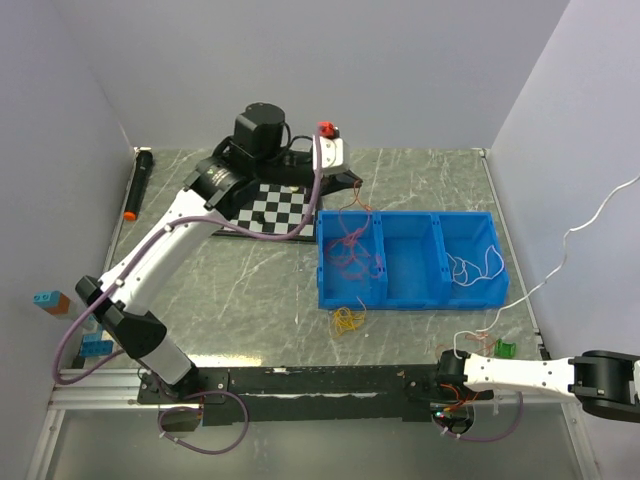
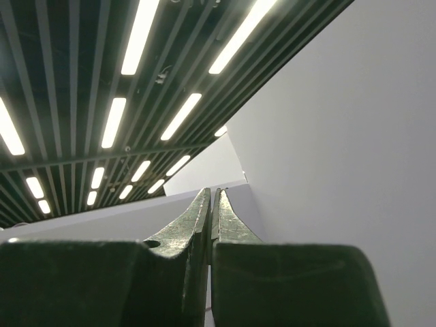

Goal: Untangle the cables

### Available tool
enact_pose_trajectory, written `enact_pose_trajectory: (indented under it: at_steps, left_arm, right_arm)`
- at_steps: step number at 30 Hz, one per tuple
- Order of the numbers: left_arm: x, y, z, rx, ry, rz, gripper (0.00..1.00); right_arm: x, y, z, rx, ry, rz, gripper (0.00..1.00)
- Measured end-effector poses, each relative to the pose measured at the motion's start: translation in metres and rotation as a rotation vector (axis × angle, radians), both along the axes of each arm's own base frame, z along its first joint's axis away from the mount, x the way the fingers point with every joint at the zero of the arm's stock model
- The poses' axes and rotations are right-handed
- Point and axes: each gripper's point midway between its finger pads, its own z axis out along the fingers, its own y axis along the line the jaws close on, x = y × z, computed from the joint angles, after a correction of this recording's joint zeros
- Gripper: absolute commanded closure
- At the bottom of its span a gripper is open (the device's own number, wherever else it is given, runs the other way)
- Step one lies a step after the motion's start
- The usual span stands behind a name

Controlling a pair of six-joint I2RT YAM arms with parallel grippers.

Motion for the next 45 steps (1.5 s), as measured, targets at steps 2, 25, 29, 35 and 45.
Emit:
enact_pose_trajectory:
  at_steps: [2, 25, 29, 35, 45]
  left_arm:
    - [0.007, -0.002, -0.013, 0.021, -0.007, 0.010, 0.99]
    - [0.090, -0.019, -0.272, 0.533, 0.145, 0.276, 0.35]
    - [0.087, -0.017, -0.275, 0.555, 0.162, 0.273, 0.14]
    - [0.064, -0.018, -0.194, 0.394, 0.132, 0.226, 0.03]
    - [-0.077, -0.033, -0.026, -0.014, 0.219, -0.206, 0.04]
  right_arm:
    - [-0.002, -0.004, 0.000, 0.005, -0.006, 0.001, 1.00]
    - [0.000, -0.004, -0.003, -0.028, -0.014, -0.043, 1.00]
    - [0.006, 0.008, 0.000, -0.053, -0.007, -0.055, 1.00]
    - [0.017, 0.038, 0.004, -0.099, 0.004, -0.061, 1.00]
    - [0.040, 0.097, 0.022, -0.148, 0.018, -0.072, 1.00]
